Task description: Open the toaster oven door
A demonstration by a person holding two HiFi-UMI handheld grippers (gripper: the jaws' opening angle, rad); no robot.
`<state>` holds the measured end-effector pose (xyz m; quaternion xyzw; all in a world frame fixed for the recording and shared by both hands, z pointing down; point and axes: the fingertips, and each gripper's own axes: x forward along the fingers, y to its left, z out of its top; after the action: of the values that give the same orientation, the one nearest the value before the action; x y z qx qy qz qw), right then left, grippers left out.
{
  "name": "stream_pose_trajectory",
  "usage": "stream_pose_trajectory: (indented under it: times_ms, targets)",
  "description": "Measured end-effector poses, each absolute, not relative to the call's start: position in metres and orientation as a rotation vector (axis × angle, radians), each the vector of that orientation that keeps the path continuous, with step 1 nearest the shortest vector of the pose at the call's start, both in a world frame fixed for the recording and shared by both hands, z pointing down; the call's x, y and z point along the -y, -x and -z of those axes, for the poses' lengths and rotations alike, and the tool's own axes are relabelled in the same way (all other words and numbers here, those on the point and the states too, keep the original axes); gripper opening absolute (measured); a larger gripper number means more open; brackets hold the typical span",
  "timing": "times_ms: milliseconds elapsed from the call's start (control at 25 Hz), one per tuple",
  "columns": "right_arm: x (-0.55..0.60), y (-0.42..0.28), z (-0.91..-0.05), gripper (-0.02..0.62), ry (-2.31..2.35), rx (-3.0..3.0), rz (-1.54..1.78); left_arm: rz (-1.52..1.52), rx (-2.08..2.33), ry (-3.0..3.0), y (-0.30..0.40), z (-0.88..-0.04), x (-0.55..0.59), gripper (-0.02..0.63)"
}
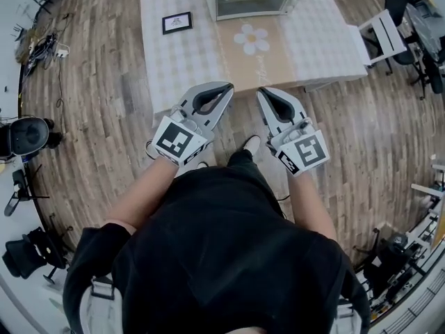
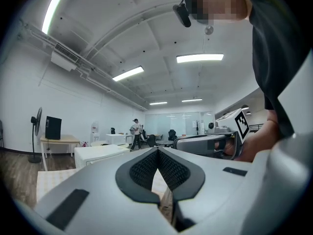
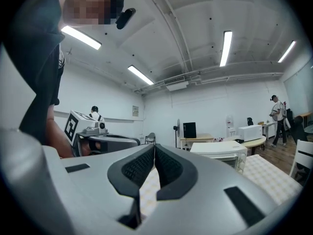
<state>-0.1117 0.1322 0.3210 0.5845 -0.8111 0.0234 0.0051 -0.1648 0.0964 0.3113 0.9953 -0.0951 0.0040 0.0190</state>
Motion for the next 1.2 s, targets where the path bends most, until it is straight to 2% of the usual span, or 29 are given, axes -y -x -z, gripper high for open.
stream_pose_trajectory:
  times_ms: [560,1200]
  targets:
    - [-0.089,-0.011,-0.331,0.021,-1.528,2.672,-0.127,-0.049,0.579,-3.062,0.044,-0.303,-0.067,0.014]
    - [-0.009,-0.048,-0.355,0.021,-1.406,2.673,-0.174,-0.067,0.721,-3.0,0.004,-0.318,0.007,0.014]
